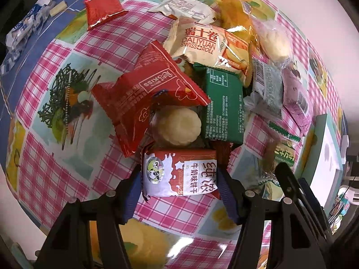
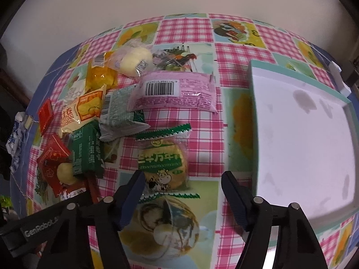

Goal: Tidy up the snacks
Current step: 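Grasp the white-red milk biscuit pack with the left tool while the right tool grasps the green-wrapped round biscuit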

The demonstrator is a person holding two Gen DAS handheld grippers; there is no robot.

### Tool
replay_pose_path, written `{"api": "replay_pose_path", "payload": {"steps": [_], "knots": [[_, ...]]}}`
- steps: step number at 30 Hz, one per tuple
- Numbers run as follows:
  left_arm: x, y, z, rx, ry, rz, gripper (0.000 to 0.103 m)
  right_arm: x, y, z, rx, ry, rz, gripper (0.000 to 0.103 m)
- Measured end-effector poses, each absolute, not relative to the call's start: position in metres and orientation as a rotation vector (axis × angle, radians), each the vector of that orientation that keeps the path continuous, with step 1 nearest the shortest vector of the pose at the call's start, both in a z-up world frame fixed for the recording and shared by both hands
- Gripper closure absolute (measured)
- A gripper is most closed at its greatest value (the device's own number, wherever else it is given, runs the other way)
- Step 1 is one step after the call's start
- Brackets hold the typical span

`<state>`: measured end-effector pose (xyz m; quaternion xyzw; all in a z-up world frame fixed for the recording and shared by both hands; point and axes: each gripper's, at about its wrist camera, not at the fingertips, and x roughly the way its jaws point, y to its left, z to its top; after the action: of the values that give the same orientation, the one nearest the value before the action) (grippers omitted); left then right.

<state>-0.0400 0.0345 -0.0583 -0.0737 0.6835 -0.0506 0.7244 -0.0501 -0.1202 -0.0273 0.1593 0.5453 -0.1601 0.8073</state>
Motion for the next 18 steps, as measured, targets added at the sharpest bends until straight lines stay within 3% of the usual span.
{"api": "replay_pose_path", "payload": {"steps": [18], "knots": [[0.002,0.071,-0.062,-0.227,1.511,-0.054,0.036,-0.034,-0.112,-0.039,0.350,1.185,-0.287,0.037]]}}
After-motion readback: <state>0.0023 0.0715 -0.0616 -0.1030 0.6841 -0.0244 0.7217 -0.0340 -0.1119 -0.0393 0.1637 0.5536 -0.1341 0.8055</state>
